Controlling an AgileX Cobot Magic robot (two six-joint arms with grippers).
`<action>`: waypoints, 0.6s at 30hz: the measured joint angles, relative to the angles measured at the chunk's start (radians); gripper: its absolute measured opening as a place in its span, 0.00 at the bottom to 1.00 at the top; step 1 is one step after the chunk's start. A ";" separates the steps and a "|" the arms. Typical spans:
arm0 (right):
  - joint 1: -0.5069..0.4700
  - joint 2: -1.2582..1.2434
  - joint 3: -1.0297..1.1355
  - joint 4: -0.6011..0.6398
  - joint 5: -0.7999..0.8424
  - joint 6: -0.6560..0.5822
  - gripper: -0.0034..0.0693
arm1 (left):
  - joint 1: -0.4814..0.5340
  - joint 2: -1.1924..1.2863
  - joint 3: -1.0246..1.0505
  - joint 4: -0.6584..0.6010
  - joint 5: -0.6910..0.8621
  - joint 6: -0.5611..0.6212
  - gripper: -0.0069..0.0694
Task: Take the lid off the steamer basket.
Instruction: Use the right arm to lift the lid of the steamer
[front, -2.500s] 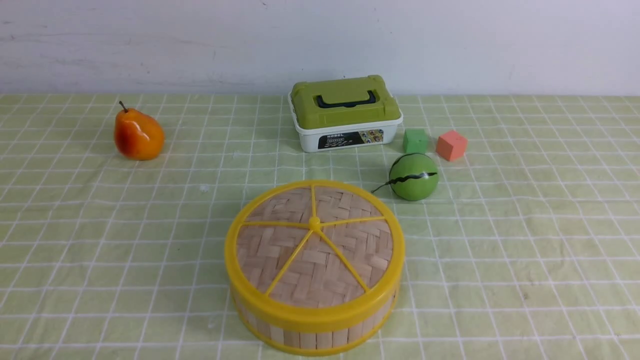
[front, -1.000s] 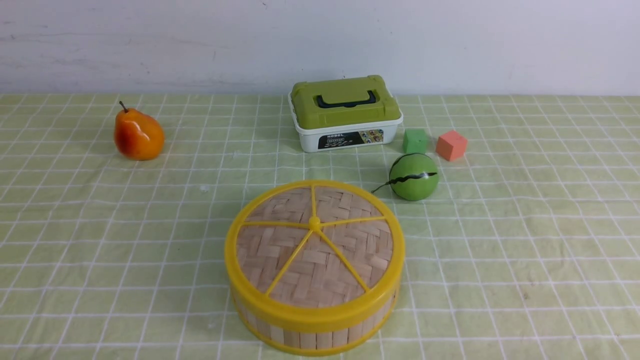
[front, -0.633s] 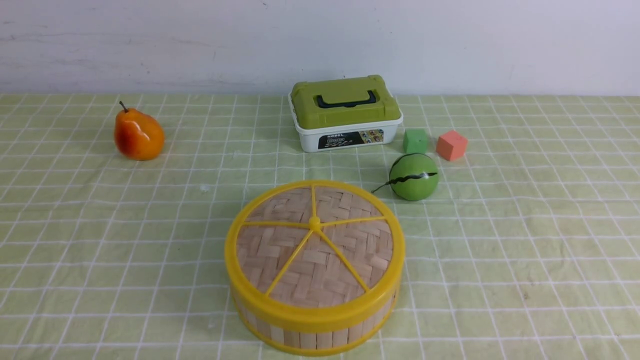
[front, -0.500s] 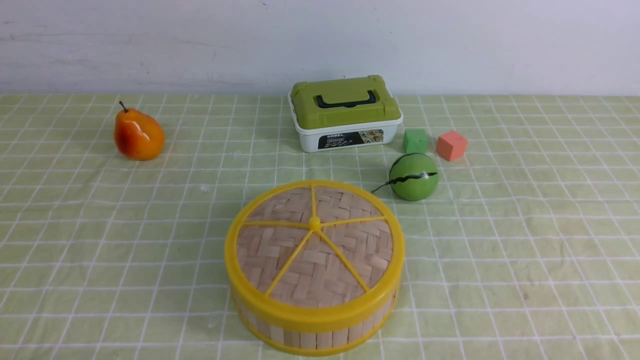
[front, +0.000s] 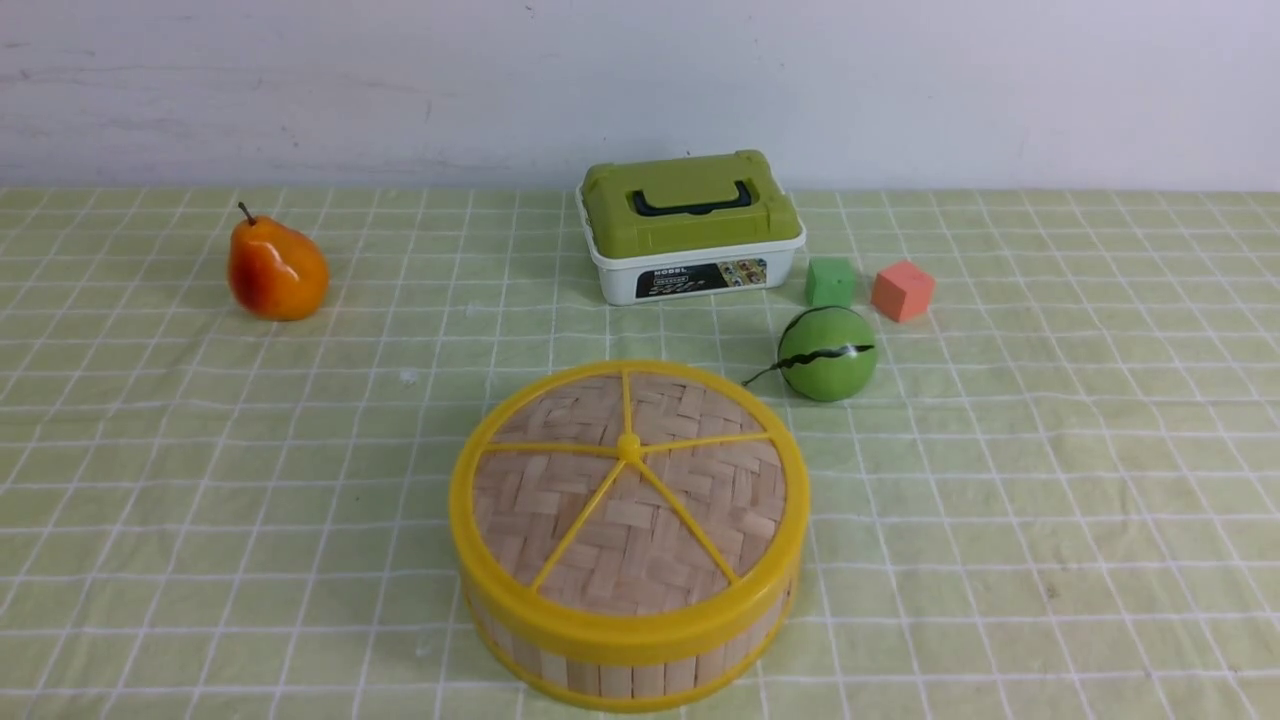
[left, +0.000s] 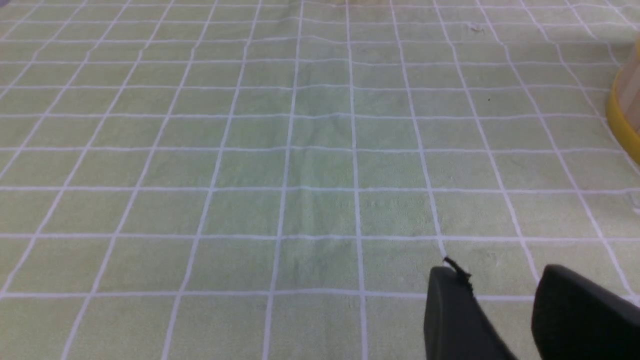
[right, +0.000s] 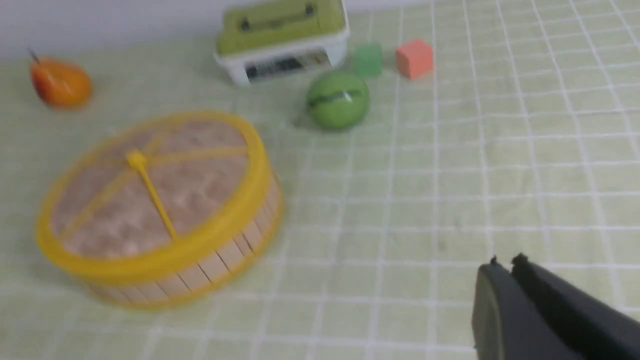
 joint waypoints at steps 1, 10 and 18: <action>0.000 0.015 -0.016 -0.007 0.017 -0.007 0.03 | 0.000 0.000 0.000 0.000 0.000 0.000 0.40; 0.173 0.529 -0.474 -0.138 0.362 -0.151 0.03 | 0.000 0.000 0.000 0.000 0.000 0.000 0.40; 0.445 0.834 -0.681 -0.235 0.369 -0.077 0.04 | 0.000 0.000 0.000 0.000 0.000 0.000 0.40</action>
